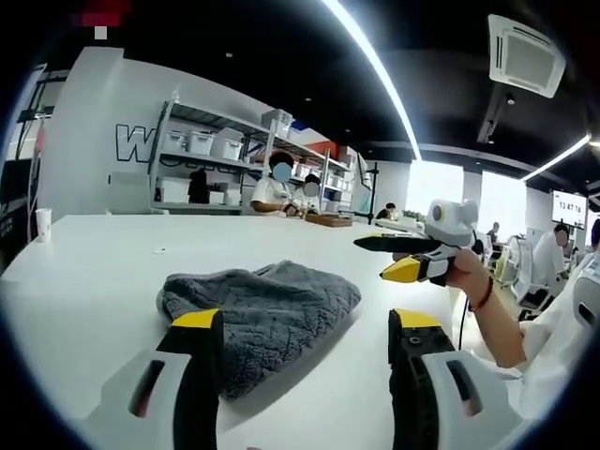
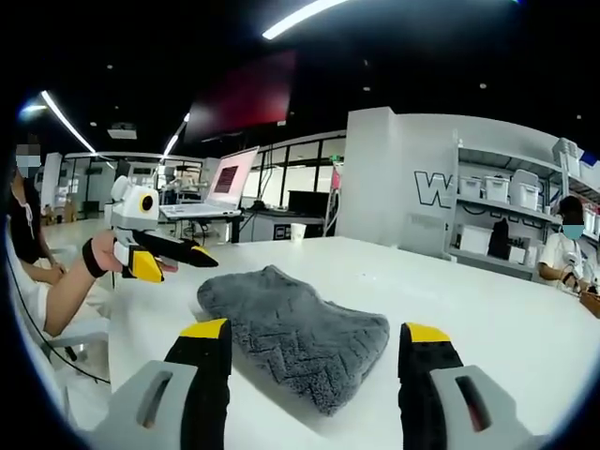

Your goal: Open the folded towel by lifting each exposed corner and separating the folded layers until the towel lies flat within the target outline without major curled edges

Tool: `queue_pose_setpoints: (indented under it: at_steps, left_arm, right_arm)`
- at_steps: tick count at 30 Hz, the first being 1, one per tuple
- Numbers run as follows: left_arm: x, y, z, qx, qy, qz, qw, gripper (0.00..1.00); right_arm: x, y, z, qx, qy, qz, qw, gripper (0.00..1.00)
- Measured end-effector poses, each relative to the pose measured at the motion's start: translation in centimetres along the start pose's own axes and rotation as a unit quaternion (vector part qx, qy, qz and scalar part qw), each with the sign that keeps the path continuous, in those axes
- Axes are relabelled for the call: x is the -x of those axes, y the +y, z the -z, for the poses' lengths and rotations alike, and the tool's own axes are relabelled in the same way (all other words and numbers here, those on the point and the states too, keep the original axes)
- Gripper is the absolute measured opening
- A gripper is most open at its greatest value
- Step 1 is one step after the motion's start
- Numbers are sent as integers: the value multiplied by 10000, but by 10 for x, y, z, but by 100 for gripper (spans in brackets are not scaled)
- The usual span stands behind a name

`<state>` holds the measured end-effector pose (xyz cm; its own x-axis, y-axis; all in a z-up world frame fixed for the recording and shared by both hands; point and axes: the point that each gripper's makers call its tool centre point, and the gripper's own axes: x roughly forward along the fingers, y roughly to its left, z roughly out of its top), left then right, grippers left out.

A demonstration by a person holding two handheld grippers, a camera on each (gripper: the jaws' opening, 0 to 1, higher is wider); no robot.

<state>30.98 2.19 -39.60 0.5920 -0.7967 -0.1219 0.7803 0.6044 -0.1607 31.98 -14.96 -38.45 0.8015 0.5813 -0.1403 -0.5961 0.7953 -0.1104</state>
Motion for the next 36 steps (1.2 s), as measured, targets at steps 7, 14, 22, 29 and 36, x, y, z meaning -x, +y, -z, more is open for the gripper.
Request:
queue_pose_setpoints:
  at_steps: [7,14,22,29,36]
  left_arm:
    - [-3,6,-3,46,-9,-32,10000,71]
    - [-7,10,-2,125,10,-41,9999,71]
    - [-9,15,1,40,110,-198,9997,71]
    - [-14,14,0,-11,199,-206,9996,71]
    - [-17,13,-2,8,203,-185,9996,71]
  right_arm:
    - [-6,-4,1,-22,58,6,10000,69]
    - [-11,-6,-1,-5,71,26,10000,69]
    - [-15,-8,0,32,83,47,9999,68]
    - [-18,-12,6,56,170,88,9998,68]
    - [-19,-15,8,57,235,124,9996,68]
